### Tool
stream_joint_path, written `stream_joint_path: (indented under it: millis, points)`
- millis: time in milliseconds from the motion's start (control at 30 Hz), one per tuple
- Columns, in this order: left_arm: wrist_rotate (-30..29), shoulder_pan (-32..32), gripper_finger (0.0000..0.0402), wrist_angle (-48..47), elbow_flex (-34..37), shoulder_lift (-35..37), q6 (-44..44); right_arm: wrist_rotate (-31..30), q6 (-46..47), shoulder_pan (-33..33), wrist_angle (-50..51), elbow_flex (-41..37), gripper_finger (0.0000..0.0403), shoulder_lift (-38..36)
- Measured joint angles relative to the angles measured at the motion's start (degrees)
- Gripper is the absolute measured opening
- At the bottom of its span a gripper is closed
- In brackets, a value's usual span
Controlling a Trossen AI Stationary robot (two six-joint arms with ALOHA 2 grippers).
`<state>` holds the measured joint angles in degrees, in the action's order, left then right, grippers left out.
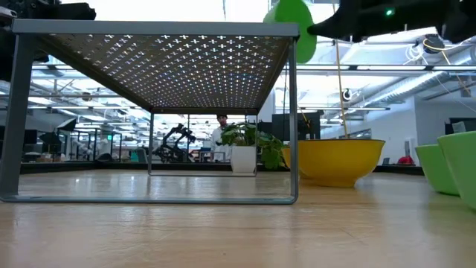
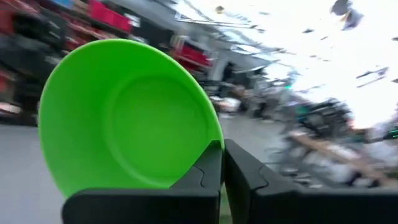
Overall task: Pick & Place Mini bowls
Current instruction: Put the top green bowl on the shelf
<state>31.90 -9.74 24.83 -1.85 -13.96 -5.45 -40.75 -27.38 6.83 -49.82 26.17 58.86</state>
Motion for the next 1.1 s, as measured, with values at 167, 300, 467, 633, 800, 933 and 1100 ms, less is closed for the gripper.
stream_joint_path:
  millis: [167, 300, 467, 633, 800, 933, 1100]
  points:
    - [0.4, 0.0, 0.0051, -1.1, 0.0, -0.3, -2.1, -1.5, -10.6, -1.2, -14.5, 0.0, 0.0, 6.8]
    - [0.4, 0.0, 0.0051, -0.6, 0.0, -0.3, -7.4, -1.4, -17.1, -3.1, -22.5, 1.0, 0.0, 10.6]
    - [-4.0, 0.0, 0.0051, -0.2, 0.0, -0.4, -6.0, -1.0, -19.6, -6.3, -24.9, 3.0, 0.0, 13.6]
    - [-21.5, 0.4, 0.0052, 10.4, -1.3, -4.3, -1.2, 2.8, -22.2, -8.8, -25.1, 5.8, 0.0, 15.3]
    - [-31.2, 2.6, 0.0081, 9.3, -12.1, -17.6, 4.2, 7.6, -24.4, -9.8, -25.2, 8.7, 0.0, 16.9]
    - [-32.9, 4.8, 0.0139, 9.3, -22.7, -32.9, 0.2, 7.8, -27.5, -10.2, -27.2, 10.5, 0.0, 18.7]
    - [-49.5, 6.2, 0.022, 8.9, -35.2, -49.9, -18.3, 6.9, -34.3, -10.2, -35.5, 12.0, 0.0, 21.1]
